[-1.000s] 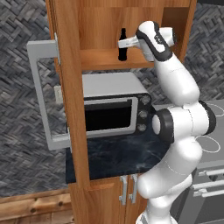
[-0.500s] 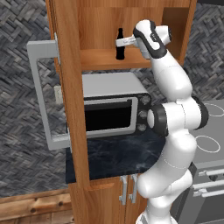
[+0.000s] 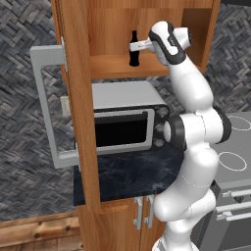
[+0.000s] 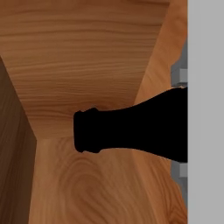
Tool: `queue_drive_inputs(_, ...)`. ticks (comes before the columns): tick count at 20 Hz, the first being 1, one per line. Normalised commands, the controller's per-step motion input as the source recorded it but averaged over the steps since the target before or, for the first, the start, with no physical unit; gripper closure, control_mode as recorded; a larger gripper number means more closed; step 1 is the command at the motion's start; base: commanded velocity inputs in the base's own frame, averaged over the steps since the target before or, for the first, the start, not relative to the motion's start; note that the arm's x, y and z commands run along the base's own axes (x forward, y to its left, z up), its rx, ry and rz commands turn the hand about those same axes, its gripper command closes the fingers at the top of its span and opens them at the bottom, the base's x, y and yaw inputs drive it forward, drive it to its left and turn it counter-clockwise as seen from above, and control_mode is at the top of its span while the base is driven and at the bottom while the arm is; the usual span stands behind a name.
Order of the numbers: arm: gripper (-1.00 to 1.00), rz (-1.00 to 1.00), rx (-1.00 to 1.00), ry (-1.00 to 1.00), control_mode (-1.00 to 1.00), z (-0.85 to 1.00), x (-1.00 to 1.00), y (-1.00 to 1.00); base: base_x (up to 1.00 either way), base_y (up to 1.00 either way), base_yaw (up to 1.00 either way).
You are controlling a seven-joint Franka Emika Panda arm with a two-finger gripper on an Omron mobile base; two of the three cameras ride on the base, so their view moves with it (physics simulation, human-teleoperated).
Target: Pick the bottled drink from the counter and place it in the open cabinet.
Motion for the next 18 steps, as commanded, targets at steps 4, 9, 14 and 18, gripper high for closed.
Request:
queue_drive_inputs(4,1.00,0.00,0.00,-0.04,-1.00,-0.24,0.21,0.05,0.00,0.00,0.00)
queue_drive_inputs(9,1.00,-0.02,0.00,-0.08,-1.00,-0.26,0.15,0.08,0.00,0.00,0.00)
queue_drive_inputs(14,1.00,-0.03,0.00,-0.08,-1.00,-0.28,0.14,0.09,0.00,0.00,0.00)
queue_drive_inputs(18,1.00,-0.03,0.00,-0.06,-1.00,-0.30,0.12,0.08,0.00,0.00,0.00)
